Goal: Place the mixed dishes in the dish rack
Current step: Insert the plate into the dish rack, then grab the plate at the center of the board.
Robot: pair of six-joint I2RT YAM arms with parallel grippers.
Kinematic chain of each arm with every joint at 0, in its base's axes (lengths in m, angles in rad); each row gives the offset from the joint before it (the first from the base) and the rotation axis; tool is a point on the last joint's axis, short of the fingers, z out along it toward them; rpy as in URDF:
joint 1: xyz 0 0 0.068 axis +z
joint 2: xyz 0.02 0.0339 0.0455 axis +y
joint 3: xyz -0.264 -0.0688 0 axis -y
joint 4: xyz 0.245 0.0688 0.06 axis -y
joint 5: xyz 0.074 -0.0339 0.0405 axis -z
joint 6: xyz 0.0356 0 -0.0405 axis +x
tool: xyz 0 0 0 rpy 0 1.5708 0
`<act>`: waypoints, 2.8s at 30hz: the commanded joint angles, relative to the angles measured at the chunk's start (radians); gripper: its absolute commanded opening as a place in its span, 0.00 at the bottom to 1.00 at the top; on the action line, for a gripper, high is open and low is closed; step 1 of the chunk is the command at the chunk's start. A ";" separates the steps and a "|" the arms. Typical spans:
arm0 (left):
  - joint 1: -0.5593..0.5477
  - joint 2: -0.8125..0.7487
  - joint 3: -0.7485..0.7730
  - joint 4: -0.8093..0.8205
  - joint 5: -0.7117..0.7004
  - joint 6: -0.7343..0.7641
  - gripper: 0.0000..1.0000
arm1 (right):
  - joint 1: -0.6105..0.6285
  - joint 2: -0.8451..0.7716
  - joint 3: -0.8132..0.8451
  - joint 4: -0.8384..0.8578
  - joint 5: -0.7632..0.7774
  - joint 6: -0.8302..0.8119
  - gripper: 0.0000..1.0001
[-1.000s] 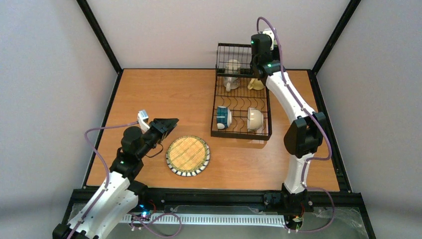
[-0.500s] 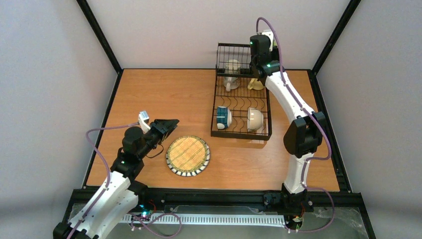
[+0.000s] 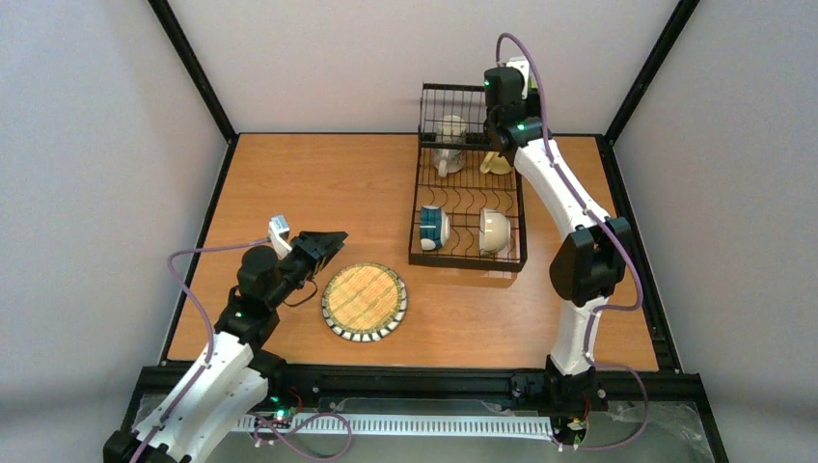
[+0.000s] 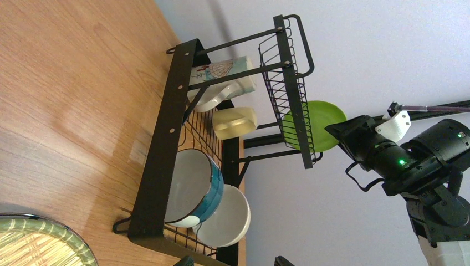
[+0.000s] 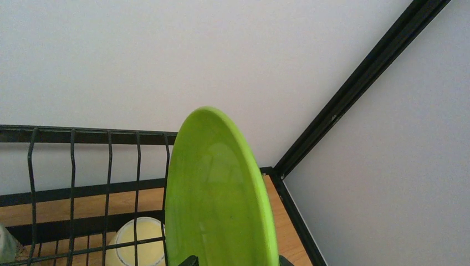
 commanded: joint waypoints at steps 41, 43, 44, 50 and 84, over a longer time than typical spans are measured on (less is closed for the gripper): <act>0.004 0.107 0.120 -0.351 -0.055 0.167 0.86 | 0.370 -0.503 -0.721 0.166 -0.623 0.311 0.80; 0.004 0.122 0.120 -0.372 -0.064 0.170 0.86 | 0.384 -0.516 -0.766 0.183 -0.648 0.324 0.80; 0.004 0.128 0.120 -0.383 -0.073 0.172 0.86 | 0.390 -0.521 -0.784 0.189 -0.662 0.329 0.80; 0.003 0.174 0.126 -0.460 -0.088 0.169 0.86 | 0.449 -0.557 -0.898 0.222 -0.742 0.375 0.80; 0.004 0.122 0.067 -0.728 -0.130 0.155 0.87 | 0.615 -0.503 -1.254 0.564 -0.851 0.538 0.80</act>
